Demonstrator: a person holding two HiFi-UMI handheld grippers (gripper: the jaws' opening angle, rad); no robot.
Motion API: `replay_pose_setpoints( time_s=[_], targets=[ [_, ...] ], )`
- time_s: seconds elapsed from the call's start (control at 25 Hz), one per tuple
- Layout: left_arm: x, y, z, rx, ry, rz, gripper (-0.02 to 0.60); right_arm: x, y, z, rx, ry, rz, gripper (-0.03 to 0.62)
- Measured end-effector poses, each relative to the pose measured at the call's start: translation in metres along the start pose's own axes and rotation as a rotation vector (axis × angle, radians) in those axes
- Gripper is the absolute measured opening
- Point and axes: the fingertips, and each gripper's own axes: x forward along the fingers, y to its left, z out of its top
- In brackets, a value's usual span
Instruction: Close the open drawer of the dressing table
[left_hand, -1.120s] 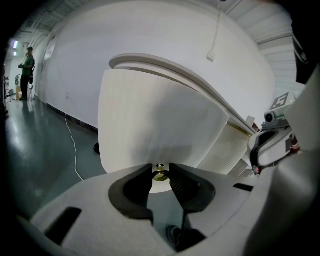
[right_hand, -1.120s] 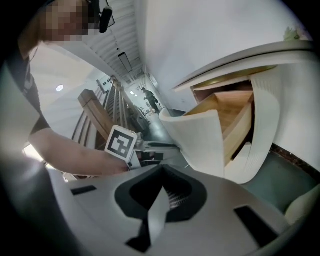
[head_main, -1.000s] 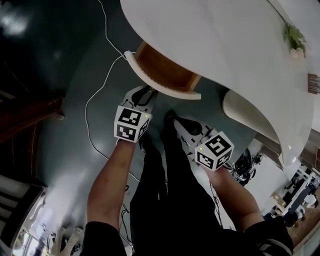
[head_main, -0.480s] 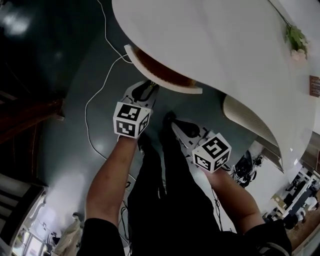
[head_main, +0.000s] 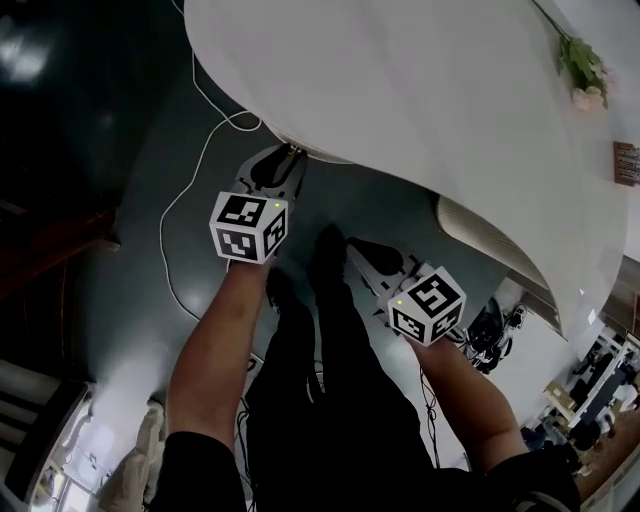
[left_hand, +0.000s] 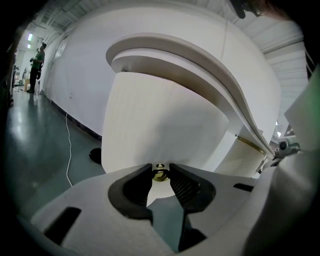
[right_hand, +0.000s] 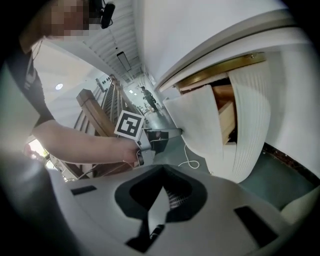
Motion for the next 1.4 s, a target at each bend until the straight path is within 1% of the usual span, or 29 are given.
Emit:
replay_pose_setpoints(
  time_s=[0.16,0.28,0.44,0.8,1.04,1.12,1.28,1.4],
  targets=[
    [0.01,0.001,0.007,-0.001,-0.05,-0.008,0.12,-0.001,-0.004,-0.008,0.011,0.011,-0.01,0.005],
    [0.019,0.002,0.015,0.028,-0.069,-0.015,0.12,-0.002,-0.008,-0.012,0.015,0.013,-0.024,0.006],
    [0.032,0.0,0.023,0.084,-0.061,-0.033,0.121,-0.003,-0.013,-0.014,0.02,0.003,-0.038,0.006],
    [0.05,0.001,0.032,0.108,-0.069,-0.032,0.123,-0.002,-0.009,-0.022,0.019,0.002,-0.044,0.006],
    [0.054,-0.001,0.035,0.105,-0.078,-0.032,0.123,-0.009,-0.008,-0.019,0.023,-0.01,-0.055,0.006],
    [0.054,-0.001,0.035,0.118,-0.073,-0.033,0.124,-0.012,-0.007,-0.02,0.025,-0.009,-0.055,0.006],
    [0.055,0.0,0.037,0.176,-0.044,-0.024,0.126,-0.015,-0.005,-0.025,0.033,0.006,-0.064,0.006],
    [0.054,-0.002,0.035,0.176,-0.031,-0.036,0.12,-0.019,0.001,-0.029,0.029,0.022,-0.066,0.006]
  ],
)
